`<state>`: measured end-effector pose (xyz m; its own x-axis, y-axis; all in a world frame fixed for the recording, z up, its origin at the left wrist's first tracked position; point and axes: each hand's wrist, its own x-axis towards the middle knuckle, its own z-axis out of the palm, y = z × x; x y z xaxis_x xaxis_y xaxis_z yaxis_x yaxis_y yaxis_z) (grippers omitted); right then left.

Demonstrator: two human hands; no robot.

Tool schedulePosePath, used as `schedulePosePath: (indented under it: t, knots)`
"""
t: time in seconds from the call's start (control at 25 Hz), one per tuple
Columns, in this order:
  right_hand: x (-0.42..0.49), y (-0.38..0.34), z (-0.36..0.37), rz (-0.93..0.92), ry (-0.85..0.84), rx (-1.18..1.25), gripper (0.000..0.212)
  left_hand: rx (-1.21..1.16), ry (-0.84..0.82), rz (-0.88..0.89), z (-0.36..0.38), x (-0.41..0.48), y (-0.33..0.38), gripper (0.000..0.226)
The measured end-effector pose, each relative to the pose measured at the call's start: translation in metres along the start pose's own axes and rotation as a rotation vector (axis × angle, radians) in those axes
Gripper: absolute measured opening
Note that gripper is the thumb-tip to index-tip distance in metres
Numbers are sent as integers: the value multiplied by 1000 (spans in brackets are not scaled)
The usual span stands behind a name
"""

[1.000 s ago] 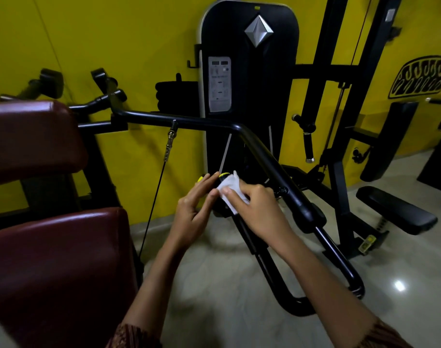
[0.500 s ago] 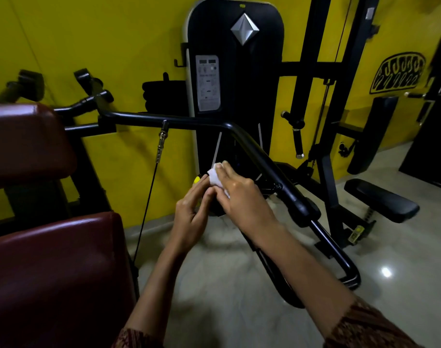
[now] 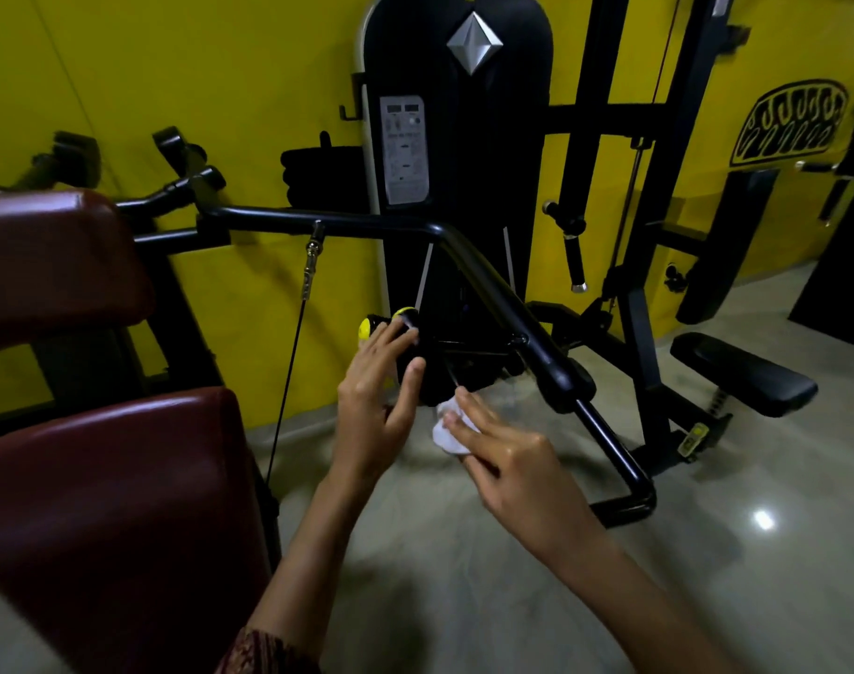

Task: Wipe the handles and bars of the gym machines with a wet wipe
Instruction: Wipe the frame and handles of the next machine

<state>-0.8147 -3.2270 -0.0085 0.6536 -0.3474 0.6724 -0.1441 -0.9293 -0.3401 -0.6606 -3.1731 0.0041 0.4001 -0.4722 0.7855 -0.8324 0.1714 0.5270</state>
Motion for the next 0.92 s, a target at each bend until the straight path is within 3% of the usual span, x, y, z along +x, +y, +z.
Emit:
schedulePosePath:
  t: [0.08, 0.24, 0.36, 0.52, 0.64, 0.76, 0.88, 0.92]
  knots:
    - [-5, 18, -33, 102, -29, 168, 42, 46, -4, 39, 6, -1, 26, 37]
    - [-7, 73, -116, 238, 45, 157, 31, 37, -116, 57, 56, 6, 99, 31]
    - [-10, 123, -170, 387, 4, 69, 19, -3, -291, 48, 133, 13, 146, 29]
    - [-35, 197, -231, 497, -107, -15, 19, 22, -547, -21, 246, 12, 188, 31]
    - [-56, 230, -264, 549, -230, -107, 18, 48, -570, -91, 288, 16, 200, 37]
    - [-74, 258, -296, 569, -215, -140, 19, 55, -647, -114, 321, 15, 204, 46]
    - [-81, 289, -304, 577, -200, -116, 40, 78, -716, -109, 349, 13, 196, 48]
    - [-81, 299, -303, 585, -201, -107, 36, 73, -724, -109, 356, 13, 193, 47]
